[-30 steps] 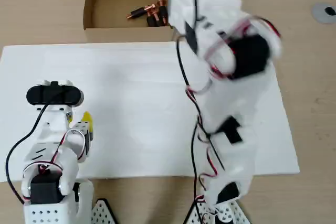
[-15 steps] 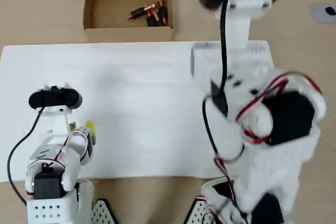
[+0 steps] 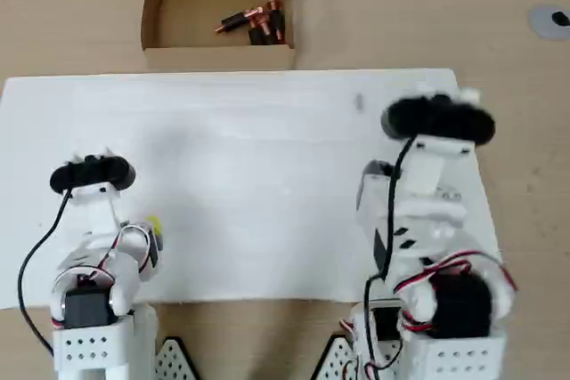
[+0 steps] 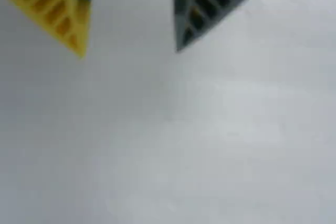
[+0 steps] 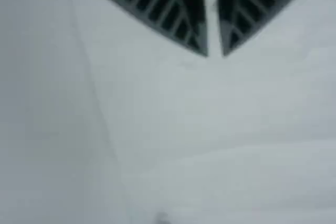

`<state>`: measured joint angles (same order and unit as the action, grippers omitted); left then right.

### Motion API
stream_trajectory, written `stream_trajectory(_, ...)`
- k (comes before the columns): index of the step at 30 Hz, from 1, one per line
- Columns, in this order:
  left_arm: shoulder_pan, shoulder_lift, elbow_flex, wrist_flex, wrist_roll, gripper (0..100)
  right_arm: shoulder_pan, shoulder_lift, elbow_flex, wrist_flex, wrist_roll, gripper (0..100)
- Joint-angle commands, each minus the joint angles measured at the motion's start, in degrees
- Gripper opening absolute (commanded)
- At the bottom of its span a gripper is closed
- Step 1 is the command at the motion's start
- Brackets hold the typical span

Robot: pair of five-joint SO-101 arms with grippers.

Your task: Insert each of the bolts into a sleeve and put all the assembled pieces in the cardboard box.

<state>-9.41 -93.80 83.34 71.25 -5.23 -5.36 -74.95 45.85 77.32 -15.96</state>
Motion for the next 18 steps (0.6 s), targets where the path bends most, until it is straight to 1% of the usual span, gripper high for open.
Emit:
stream_trajectory(1, -2.7, -0.3, 0.2, -1.1, 0.4, 12, 1.4, -12.2, 15.1, -9.8, 7.4, 1.0)
stream_trajectory(4, -5.5, -0.3, 0.3, -1.1, 0.4, 12, 1.5, -22.7, 25.5, -14.8, 12.4, 1.0)
stream_trajectory(8, -7.1, -0.3, 0.6, -0.5, 0.3, 12, 1.2, -35.7, 36.4, -16.2, 17.1, 1.0)
stream_trajectory(13, -7.4, -0.3, 5.7, -3.3, 0.3, 13, 1.5, -33.5, 41.5, -20.1, 17.8, 1.0)
stream_trajectory(18, -7.5, -0.3, 5.9, -4.3, 0.1, 13, 1.5, -34.9, 47.0, -20.1, 17.8, 1.0)
